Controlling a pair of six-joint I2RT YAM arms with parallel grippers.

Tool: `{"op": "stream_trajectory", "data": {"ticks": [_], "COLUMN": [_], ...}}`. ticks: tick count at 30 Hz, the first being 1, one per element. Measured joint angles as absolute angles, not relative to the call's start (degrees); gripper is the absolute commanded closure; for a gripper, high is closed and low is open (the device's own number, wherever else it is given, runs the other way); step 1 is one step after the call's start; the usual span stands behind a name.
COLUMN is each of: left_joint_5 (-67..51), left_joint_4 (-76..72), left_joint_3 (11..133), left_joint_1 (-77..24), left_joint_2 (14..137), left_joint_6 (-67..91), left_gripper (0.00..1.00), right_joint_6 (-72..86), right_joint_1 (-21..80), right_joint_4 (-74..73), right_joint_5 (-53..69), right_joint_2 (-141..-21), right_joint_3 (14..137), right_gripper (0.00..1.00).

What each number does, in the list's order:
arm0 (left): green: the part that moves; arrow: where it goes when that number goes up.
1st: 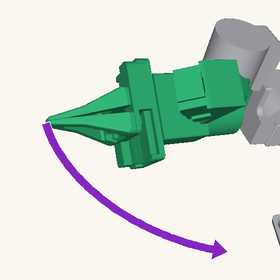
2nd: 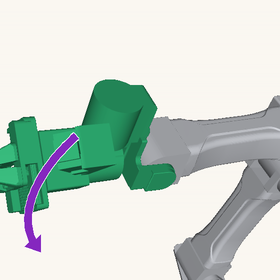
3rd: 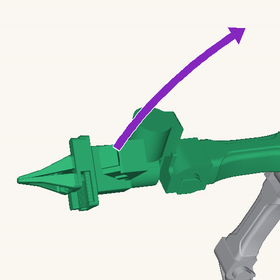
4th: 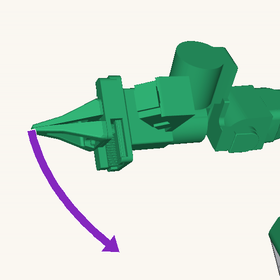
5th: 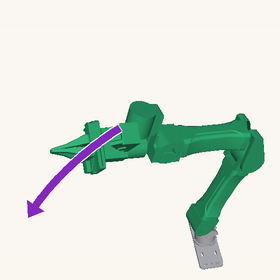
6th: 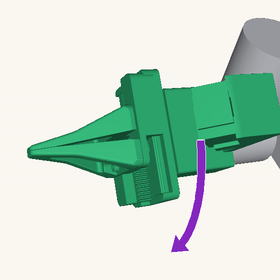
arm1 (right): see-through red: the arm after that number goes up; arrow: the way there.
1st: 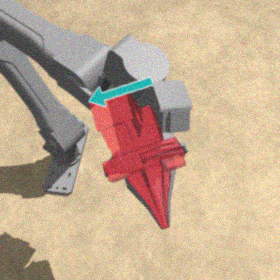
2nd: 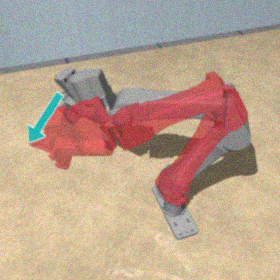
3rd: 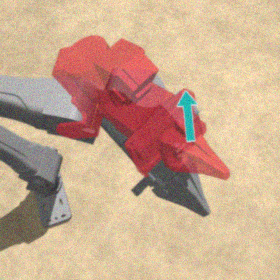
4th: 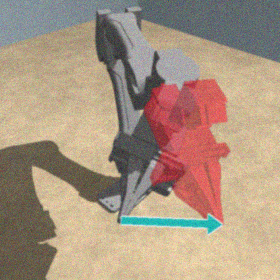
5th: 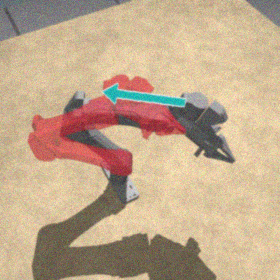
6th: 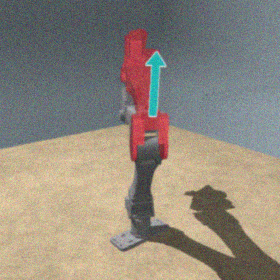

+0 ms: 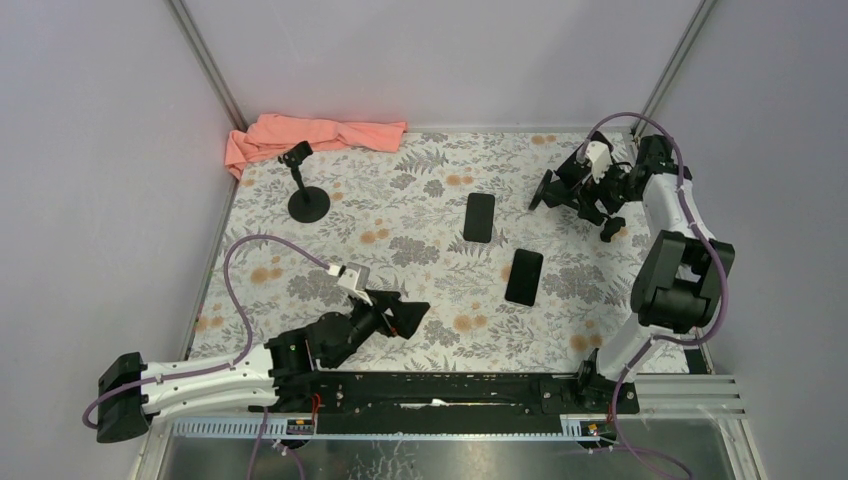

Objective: Place the phone on the phone stand
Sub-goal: Place the phone at the center of the board, then pick up the phone stand at the center of the board.

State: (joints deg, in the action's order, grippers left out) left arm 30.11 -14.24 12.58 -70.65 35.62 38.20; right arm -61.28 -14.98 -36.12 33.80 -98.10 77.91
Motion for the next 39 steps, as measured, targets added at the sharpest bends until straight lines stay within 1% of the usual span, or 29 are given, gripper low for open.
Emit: {"op": "stream_trajectory", "data": {"ticks": [4, 8, 13, 15, 23, 29, 31, 34, 38, 39], "left_joint_5": [30.09, 29.98, 29.95, 29.95, 29.95, 29.93, 29.87, 29.67, 28.95, 28.69], "left_joint_4": [-14.28, -14.28, -14.26, -14.24, -14.26, -14.28, -14.31, -14.31, -14.55, -14.74], "left_joint_3": [11.88, 11.86, 11.86, 11.86, 11.88, 12.29, 12.49, 12.62, 13.08, 13.15], "left_joint_1": [-70.65, -70.65, -70.65, -70.65, -70.65, -70.65, -70.65, -70.65, -70.65, -70.65], "left_joint_2": [35.4, 35.62, 36.21, 36.4, 37.78, 39.29, 39.81, 40.14, 40.12, 39.99], "left_joint_6": [39.33, 40.1, 40.45, 40.42, 40.42, 40.42, 40.42, 40.45, 40.45, 40.45], "left_gripper": [0.01, 0.01, 0.01, 0.01, 0.01, 0.01, 0.01, 0.01, 0.01, 0.01], "right_joint_6": [-65.41, -68.12, -69.73, -70.13, -71.05, -71.42, -71.18, -71.7, -71.68, -71.64], "right_joint_1": [-14.41, -11.84, -8.6, -7.64, -6.33, -6.09, -6.0, -5.93, -5.89, -5.89], "right_joint_4": [-36.07, -35.38, -33.26, -31.75, -28.71, -27.64, -26.89, -25.76, -24.82, -25.04], "right_joint_5": [30.04, 25.8, 21.78, 20.27, 16.56, 15.55, 15.49, 15.59, 15.97, 16.14], "right_joint_2": [-102.61, -105.06, -107.15, -107.77, -110.8, -112.42, -112.42, -112.12, -109.89, -109.08], "right_joint_3": [81.54, 81.91, 81.71, 81.3, 80.38, 79.83, 79.33, 78.63, 75.94, 75.24], "right_gripper": [0.14, 0.16, 0.2, 0.24, 0.49, 0.75, 0.83, 0.91, 1.0, 1.0]}}
